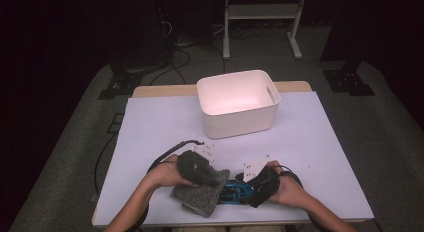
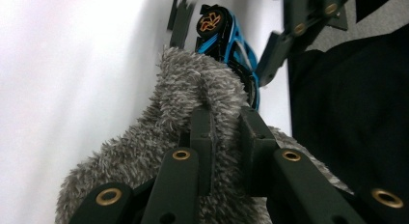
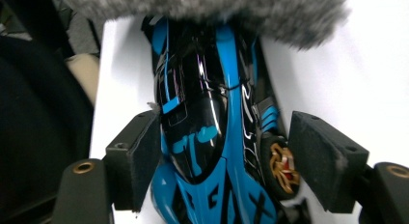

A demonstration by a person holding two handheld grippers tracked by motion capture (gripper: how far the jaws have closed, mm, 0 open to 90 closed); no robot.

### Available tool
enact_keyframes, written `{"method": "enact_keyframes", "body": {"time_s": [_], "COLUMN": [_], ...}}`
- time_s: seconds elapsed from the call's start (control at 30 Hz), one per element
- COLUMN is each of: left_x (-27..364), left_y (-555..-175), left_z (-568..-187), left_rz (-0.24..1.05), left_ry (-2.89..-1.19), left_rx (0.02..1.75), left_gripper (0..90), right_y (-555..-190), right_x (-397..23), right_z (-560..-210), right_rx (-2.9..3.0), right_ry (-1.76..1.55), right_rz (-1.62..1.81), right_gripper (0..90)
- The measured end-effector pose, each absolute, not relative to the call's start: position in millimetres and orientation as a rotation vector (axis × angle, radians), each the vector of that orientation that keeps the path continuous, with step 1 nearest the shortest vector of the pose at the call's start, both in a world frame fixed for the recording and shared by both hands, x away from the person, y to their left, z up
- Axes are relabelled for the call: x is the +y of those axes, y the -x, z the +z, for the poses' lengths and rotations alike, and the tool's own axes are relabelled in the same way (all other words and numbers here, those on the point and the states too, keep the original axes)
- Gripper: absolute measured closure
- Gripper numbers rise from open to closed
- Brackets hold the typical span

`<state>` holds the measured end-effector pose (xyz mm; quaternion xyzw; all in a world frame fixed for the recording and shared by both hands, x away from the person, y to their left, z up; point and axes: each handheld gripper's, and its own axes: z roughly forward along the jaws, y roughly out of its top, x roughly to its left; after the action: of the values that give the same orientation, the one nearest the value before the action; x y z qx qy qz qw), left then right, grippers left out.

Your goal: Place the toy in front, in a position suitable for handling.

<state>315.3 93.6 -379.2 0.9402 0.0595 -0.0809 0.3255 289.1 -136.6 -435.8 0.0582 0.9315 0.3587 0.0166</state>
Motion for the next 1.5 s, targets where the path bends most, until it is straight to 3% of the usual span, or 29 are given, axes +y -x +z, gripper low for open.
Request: {"method": "enact_keyframes", "body": {"time_s": [0.2, 0.33, 0.37, 0.6, 0.9, 1.03, 1.13, 1.33, 1.5], "left_x": [95, 95, 95, 92, 75, 70, 71, 60, 41], "left_y": [-303, -299, -296, -296, -318, -317, -316, -318, -321], "left_z": [-377, -376, -376, -365, -362, -366, -364, -360, -365], "left_rz": [-0.205, -0.194, -0.191, -0.112, -0.066, -0.069, -0.072, -0.091, -0.11], "left_ry": [-2.453, -2.447, -2.447, -2.479, -2.525, -2.542, -2.539, -2.563, -2.575], "left_rx": [0.132, 0.131, 0.119, 0.104, 0.118, 0.103, 0.099, 0.102, 0.064], "left_gripper": [79.3, 79.9, 80.4, 81.2, 81.2, 81.1, 81.1, 81.3, 82.2], "right_y": [-283, -283, -281, -277, -305, -304, -301, -300, -299], "right_x": [-131, -133, -132, -128, -134, -144, -153, -173, -171], "right_z": [-445, -444, -444, -440, -440, -442, -440, -439, -438], "right_rx": [2.941, 2.995, 3.003, 2.926, 2.891, 2.918, 2.905, 2.883, 2.879], "right_ry": [-0.159, -0.133, -0.113, -0.033, -0.091, -0.155, -0.177, -0.259, -0.237], "right_rz": [1.138, 1.21, 1.209, 1.125, 1.085, 1.145, 1.144, 1.162, 1.127], "right_gripper": [37.5, 54.4, 55.3, 57.3, 57.0, 46.6, 46.1, 65.7, 66.4]}}
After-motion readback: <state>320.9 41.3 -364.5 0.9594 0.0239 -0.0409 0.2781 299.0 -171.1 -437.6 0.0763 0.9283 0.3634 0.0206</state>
